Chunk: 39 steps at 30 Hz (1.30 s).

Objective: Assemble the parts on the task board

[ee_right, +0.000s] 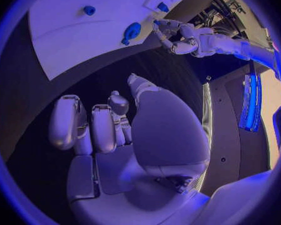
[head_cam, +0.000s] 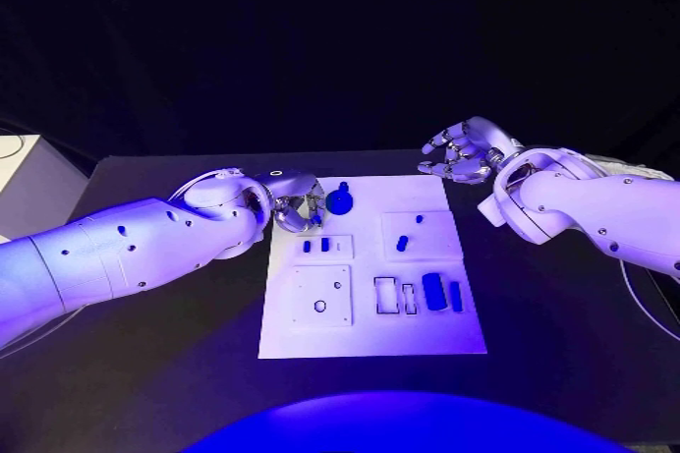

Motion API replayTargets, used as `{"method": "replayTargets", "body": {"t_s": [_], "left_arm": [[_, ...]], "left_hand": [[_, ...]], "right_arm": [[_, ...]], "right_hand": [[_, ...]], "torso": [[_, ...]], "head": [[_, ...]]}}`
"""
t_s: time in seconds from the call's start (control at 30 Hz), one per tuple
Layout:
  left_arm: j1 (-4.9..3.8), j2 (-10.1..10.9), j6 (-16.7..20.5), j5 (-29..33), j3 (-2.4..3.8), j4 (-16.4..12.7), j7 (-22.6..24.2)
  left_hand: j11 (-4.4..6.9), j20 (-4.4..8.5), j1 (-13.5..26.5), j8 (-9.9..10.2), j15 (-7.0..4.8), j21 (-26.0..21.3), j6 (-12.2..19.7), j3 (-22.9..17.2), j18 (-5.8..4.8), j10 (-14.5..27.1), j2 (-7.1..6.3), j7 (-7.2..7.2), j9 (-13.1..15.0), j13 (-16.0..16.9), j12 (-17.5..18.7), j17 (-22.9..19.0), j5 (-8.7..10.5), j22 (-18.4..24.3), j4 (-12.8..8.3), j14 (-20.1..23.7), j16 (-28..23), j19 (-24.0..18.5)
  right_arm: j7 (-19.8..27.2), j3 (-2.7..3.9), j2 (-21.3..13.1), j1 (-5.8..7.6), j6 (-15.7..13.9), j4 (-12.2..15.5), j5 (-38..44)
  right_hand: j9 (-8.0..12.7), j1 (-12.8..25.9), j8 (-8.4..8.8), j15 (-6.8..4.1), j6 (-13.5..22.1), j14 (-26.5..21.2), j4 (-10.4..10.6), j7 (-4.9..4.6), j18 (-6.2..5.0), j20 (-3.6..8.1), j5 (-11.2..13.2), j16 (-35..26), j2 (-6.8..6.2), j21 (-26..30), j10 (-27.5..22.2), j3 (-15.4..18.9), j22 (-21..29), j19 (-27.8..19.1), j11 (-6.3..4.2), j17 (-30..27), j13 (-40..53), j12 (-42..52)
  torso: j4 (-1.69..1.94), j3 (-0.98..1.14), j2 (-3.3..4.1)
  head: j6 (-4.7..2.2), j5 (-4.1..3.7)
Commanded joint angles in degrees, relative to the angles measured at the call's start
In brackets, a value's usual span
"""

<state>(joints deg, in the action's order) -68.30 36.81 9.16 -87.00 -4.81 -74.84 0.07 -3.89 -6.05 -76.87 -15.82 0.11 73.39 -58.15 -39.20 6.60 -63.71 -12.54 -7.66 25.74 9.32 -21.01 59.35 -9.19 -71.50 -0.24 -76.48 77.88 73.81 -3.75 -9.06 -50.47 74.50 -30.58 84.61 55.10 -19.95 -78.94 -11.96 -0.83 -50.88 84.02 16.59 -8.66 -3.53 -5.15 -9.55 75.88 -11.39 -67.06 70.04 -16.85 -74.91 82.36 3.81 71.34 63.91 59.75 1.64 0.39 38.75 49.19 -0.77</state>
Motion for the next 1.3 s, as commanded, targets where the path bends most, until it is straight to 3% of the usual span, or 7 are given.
{"method": "replayTargets", "body": {"t_s": [0.03,1.3], "left_arm": [[0.04,-0.26,0.09,-0.33,0.0,0.06,0.31],[0.26,-1.09,-1.28,-0.57,-0.53,1.01,0.13]], "left_hand": [[-0.12,0.06,0.34,0.04,0.08,0.04,-0.35,0.35,-1.1,-0.36,-0.01,0.09,0.0,0.04,0.26,-0.07,-0.19,0.0,-0.06,-0.41,0.17,0.37],[0.02,0.12,0.06,0.05,-0.01,0.27,-0.67,0.31,-1.18,-0.77,0.17,0.2,0.03,0.21,0.44,0.06,-0.19,-0.27,-0.23,-0.51,0.26,0.63]], "right_arm": [[0.57,0.0,-0.02,-0.02,0.54,0.05,0.47],[0.6,0.0,0.03,-0.02,0.68,0.04,0.46]], "right_hand": [[-0.07,0.38,-0.28,0.01,0.35,0.76,-0.05,-0.02,-1.07,0.11,-0.2,-0.29,-0.1,0.22,-0.28,-0.23,-1.44,-0.19,-0.14,-0.04,-0.05,-0.38],[-0.07,0.49,-0.29,0.0,0.35,0.77,-0.03,-0.02,-1.08,0.12,-0.22,-0.3,-0.12,0.26,-0.26,-0.2,-1.41,-0.18,-0.15,-0.02,-0.05,-0.35]], "torso": [[-0.03,-0.01,0.0],[0.02,0.0,-0.02]], "head": [[0.12,0.0],[0.75,0.0]]}}
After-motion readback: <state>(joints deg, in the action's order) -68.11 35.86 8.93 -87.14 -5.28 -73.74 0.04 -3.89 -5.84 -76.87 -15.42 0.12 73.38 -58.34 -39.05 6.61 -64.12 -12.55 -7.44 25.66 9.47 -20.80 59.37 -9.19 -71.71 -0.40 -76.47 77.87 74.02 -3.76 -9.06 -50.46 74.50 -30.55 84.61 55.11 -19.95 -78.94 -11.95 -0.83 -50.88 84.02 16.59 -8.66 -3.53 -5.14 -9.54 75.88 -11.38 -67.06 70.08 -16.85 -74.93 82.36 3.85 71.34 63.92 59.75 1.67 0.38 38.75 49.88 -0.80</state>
